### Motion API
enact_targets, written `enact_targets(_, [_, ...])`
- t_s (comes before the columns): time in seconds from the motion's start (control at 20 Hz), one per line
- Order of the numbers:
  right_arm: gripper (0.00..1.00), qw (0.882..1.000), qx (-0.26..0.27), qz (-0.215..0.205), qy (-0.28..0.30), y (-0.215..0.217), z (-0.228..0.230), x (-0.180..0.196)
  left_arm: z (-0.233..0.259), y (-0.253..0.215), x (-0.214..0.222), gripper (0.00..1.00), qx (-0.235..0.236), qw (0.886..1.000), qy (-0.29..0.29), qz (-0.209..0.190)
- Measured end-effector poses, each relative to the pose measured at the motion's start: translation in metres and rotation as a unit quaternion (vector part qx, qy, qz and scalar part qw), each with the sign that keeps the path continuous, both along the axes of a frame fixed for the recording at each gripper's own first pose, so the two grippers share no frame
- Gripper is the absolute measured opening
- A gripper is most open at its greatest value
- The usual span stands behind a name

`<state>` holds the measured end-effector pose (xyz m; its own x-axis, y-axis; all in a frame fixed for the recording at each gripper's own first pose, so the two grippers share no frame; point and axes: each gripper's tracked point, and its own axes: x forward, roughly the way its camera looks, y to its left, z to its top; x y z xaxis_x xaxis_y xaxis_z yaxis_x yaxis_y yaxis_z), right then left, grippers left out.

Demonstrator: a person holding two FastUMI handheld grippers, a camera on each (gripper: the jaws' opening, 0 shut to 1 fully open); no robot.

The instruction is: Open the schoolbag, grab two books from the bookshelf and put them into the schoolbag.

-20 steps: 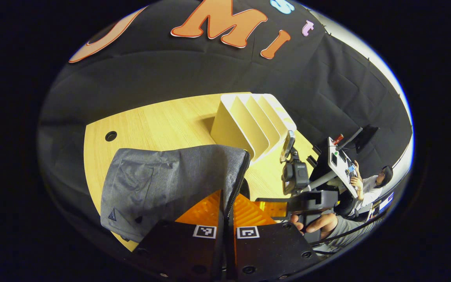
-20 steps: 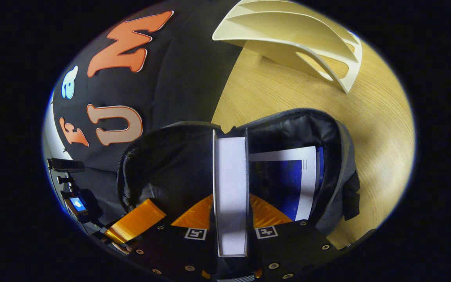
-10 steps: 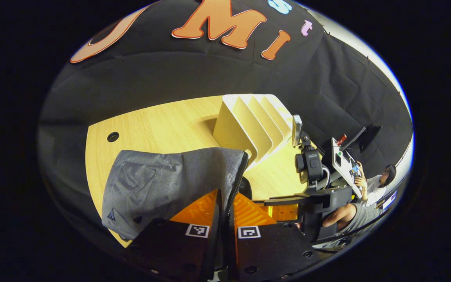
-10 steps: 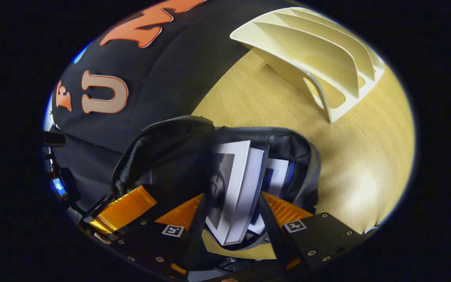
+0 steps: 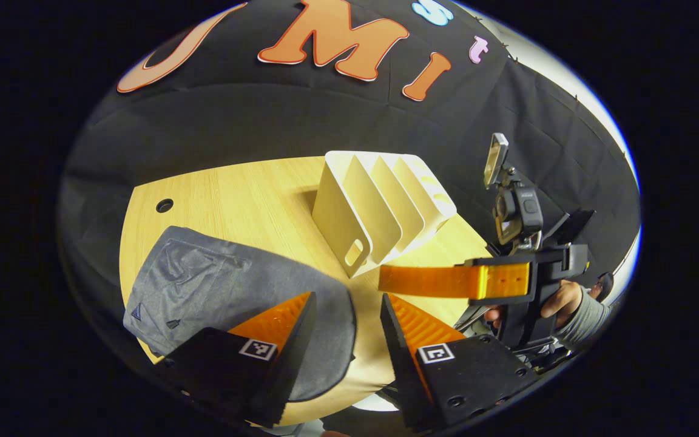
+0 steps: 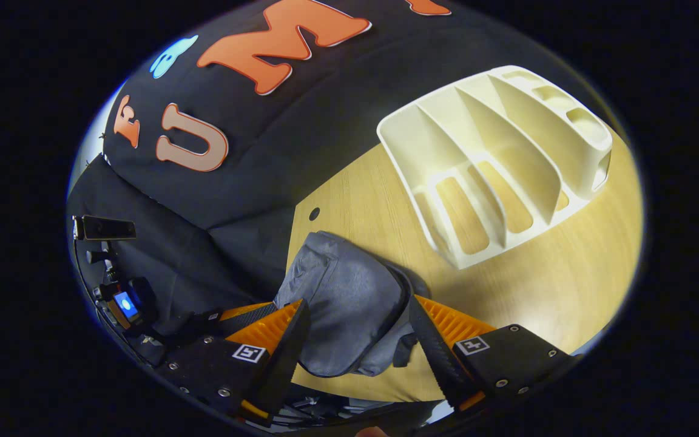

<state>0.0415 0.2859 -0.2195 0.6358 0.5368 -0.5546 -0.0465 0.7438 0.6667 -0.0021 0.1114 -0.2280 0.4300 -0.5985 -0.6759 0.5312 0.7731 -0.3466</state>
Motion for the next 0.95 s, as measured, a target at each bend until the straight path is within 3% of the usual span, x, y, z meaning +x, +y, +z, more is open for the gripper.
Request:
enact_targets(0.1, [0.98, 1.000, -0.016, -0.007, -0.023, -0.031, 0.014, 0.006, 0.007, -0.019, 0.000, 0.85, 0.000, 1.000, -0.013, 0.009])
enact_targets(0.2, [0.98, 0.998, -0.035, -0.009, -0.045, -0.057, 0.027, 0.012, 0.017, -0.035, 0.003, 0.94, 0.003, 0.999, -0.034, 0.023])
enact_targets(0.4, [0.98, 0.993, -0.080, -0.020, -0.089, -0.112, 0.053, 0.016, 0.050, -0.070, 0.013, 0.99, -0.005, 0.993, -0.096, 0.062])
enact_targets(0.5, [0.98, 0.987, -0.084, -0.034, -0.129, -0.134, 0.085, 0.019, 0.064, -0.078, 0.022, 0.98, 0.015, 0.986, -0.142, 0.086])
enact_targets(0.65, [0.98, 0.975, -0.110, -0.044, -0.190, -0.172, 0.130, 0.019, 0.096, -0.097, 0.025, 0.98, 0.019, 0.972, -0.198, 0.122])
enact_targets(0.8, [0.98, 0.953, -0.155, -0.050, -0.256, -0.207, 0.170, 0.015, 0.128, -0.109, 0.025, 0.98, 0.010, 0.956, -0.241, 0.166])
enact_targets(0.95, [0.97, 0.926, -0.177, -0.054, -0.330, -0.224, 0.214, 0.006, 0.170, -0.111, 0.022, 0.98, 0.022, 0.924, -0.318, 0.212])
